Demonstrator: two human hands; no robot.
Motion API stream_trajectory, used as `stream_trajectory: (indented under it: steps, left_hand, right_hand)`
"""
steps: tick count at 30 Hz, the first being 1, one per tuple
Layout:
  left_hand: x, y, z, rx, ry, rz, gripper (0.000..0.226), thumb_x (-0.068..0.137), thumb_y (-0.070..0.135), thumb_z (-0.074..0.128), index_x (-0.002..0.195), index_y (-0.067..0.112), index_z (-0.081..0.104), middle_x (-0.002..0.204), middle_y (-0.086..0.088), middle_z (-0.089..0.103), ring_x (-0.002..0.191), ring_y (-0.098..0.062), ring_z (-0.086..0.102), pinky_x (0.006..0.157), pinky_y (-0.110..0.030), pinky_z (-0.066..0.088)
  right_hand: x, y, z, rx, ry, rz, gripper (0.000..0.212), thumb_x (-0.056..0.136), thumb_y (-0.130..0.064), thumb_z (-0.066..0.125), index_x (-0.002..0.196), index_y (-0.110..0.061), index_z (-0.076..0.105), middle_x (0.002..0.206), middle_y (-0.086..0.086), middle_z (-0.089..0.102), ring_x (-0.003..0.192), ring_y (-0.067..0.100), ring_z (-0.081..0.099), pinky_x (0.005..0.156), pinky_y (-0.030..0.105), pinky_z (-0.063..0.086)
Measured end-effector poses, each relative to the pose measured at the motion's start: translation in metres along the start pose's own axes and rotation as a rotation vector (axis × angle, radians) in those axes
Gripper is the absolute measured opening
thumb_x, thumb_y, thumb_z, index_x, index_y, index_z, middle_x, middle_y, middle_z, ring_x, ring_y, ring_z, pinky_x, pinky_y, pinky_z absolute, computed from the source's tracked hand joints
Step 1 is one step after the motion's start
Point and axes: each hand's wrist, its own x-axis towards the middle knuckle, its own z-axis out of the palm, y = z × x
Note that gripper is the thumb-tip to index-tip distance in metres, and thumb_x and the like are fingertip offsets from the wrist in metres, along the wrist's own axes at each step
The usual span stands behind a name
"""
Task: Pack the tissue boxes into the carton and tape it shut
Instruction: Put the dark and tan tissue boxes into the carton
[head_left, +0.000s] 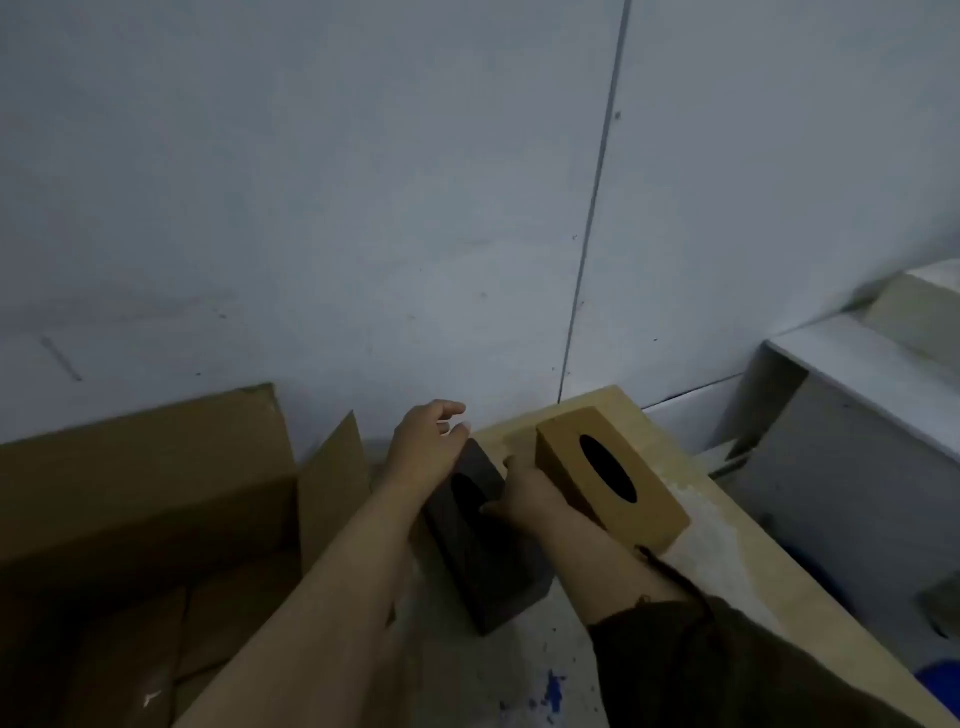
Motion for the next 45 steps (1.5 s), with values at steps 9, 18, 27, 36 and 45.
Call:
stream_trajectory:
  steps: [9, 18, 27, 36, 45]
  left_hand:
    - [0.023, -0.009, 0.005, 0.014, 0.052, -0.064, 0.039, 0.095, 0.024, 0.056, 0.133, 0.018, 0.053, 0.144, -0.006, 0.046, 0.132, -0.021, 0.045, 0.1, -0.027, 0.036]
    - [0.015, 0.017, -0.005, -0.444, 0.119, -0.245, 0.091, 0.086, 0.05, 0.062, 0.155, 0.024, 0.007, 0.16, -0.004, 0.021, 0.14, -0.027, 0.035, 0.106, -0.039, 0.038]
    - [-0.01, 0.034, -0.08, -0.892, -0.014, -0.138, 0.084, 0.074, 0.059, 0.071, 0.145, 0.036, 0.033, 0.132, 0.0, 0.06, 0.108, -0.024, 0.066, 0.081, -0.05, 0.058]
    - [-0.073, -0.013, -0.204, -0.854, 0.103, -0.129, 0.091, 0.065, 0.058, 0.079, 0.141, 0.029, 0.037, 0.129, -0.009, 0.061, 0.108, -0.03, 0.066, 0.086, -0.055, 0.056]
    - [-0.143, -0.114, -0.231, -0.895, 0.223, -0.367, 0.083, 0.075, 0.043, 0.078, 0.139, 0.02, 0.03, 0.116, -0.012, 0.061, 0.099, -0.031, 0.066, 0.075, -0.046, 0.058]
  right_hand:
    - [0.001, 0.008, -0.015, -0.105, 0.052, 0.048, 0.025, 0.085, -0.031, 0.065, 0.074, -0.016, 0.05, 0.067, 0.0, 0.048, 0.058, 0.015, 0.048, 0.044, 0.026, 0.033]
    - [-0.052, -0.04, -0.103, 0.081, 0.351, -0.041, 0.034, 0.074, -0.04, 0.067, 0.092, -0.012, 0.061, 0.082, 0.004, 0.056, 0.072, 0.023, 0.052, 0.046, 0.023, 0.029]
    - [-0.116, -0.097, -0.136, 0.219, 0.484, -0.238, 0.058, 0.077, -0.056, 0.065, 0.12, -0.018, 0.061, 0.111, -0.001, 0.065, 0.099, 0.02, 0.061, 0.071, 0.029, 0.045]
    - [-0.162, -0.18, -0.073, 0.646, 0.254, -0.361, 0.037, 0.09, -0.045, 0.058, 0.105, -0.013, 0.07, 0.095, 0.002, 0.066, 0.089, 0.023, 0.064, 0.065, 0.033, 0.055]
    - [-0.165, -0.21, 0.047, 0.451, 0.129, -0.334, 0.048, 0.093, -0.051, 0.049, 0.112, -0.012, 0.069, 0.108, 0.007, 0.07, 0.095, 0.025, 0.065, 0.076, 0.037, 0.055]
